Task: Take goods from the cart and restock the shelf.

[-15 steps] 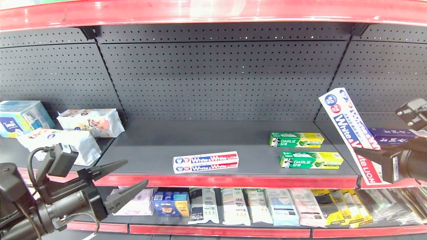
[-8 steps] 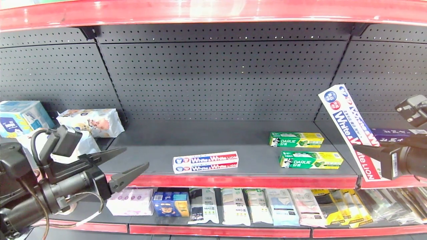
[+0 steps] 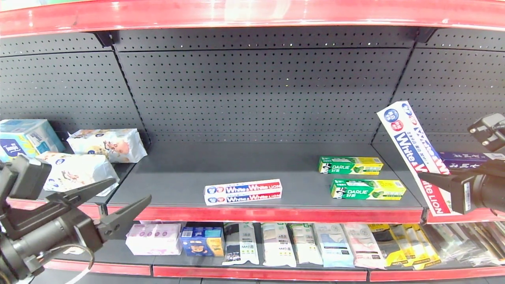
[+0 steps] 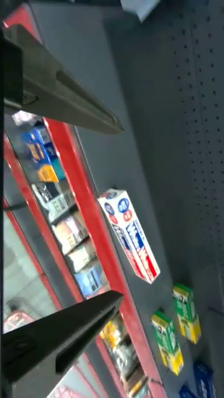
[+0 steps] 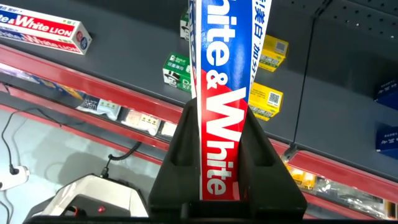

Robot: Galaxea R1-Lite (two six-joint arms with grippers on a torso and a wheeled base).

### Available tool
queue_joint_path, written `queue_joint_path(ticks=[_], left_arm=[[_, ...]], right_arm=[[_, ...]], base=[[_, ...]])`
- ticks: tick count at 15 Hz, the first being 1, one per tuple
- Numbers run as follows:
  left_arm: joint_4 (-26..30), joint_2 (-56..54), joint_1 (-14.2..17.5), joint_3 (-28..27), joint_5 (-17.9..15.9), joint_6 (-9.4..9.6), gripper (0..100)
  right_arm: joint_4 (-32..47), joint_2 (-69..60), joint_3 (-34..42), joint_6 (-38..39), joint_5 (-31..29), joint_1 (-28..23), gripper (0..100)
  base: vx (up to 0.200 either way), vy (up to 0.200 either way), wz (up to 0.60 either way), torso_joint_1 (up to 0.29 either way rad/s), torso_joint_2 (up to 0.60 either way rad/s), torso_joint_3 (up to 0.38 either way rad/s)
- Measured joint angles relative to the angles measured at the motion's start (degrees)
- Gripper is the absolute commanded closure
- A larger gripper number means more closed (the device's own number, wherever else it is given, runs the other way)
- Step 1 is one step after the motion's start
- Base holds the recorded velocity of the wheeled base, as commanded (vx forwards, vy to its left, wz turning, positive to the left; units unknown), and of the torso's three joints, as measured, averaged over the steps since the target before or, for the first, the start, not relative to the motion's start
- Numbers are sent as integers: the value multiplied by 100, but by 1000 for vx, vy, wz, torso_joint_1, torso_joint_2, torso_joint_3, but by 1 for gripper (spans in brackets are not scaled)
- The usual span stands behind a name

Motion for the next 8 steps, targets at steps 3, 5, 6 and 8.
queue_joint_path(ticks=[3, 5, 6, 8], left_arm=[[286, -623, 80, 234, 523, 71, 0], [363, -956, 61, 422, 728, 72, 0], [469, -1128, 57, 479, 879, 71, 0], [719, -1452, 52, 540, 991, 66, 0]], right_arm=[[0, 0, -17, 0, -9, -11, 100], [0, -5, -37, -2, -17, -11, 100], [2, -16, -39, 0, -34, -16, 100], [2, -46, -6, -2, -110, -16, 100]], base=[[0, 0, 0, 0, 0, 0], [0, 0, 0, 0, 0, 0], [0, 0, 0, 0, 0, 0], [0, 0, 0, 0, 0, 0]])
